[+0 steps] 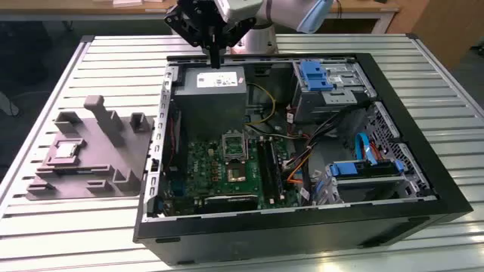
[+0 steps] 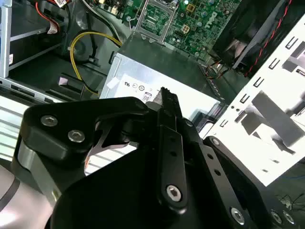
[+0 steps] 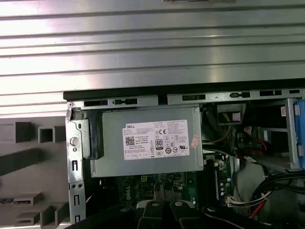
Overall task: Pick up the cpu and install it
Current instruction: 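Reach for the cpu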
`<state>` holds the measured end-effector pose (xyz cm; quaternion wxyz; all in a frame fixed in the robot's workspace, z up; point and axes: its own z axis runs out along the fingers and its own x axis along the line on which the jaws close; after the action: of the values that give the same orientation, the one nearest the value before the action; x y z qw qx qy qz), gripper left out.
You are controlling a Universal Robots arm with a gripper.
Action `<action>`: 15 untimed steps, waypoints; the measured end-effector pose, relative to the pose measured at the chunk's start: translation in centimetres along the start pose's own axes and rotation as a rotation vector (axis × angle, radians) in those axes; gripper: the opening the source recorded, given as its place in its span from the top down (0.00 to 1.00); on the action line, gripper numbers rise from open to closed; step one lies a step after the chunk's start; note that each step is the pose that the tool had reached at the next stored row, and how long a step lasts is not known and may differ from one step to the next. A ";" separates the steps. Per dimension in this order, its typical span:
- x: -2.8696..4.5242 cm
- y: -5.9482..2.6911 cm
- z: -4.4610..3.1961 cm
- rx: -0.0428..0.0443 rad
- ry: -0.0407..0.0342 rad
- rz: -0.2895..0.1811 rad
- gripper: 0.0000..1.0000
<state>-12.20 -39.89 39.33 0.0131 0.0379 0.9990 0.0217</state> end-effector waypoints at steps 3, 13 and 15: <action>0.00 0.00 0.00 0.0000 0.0000 0.000 0.89; 0.45 -0.03 -0.01 0.0000 0.0000 0.000 0.89; 0.48 -0.04 -0.01 -0.0001 0.0000 0.000 0.89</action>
<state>-12.68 -39.89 39.33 0.0131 0.0378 0.9990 0.0217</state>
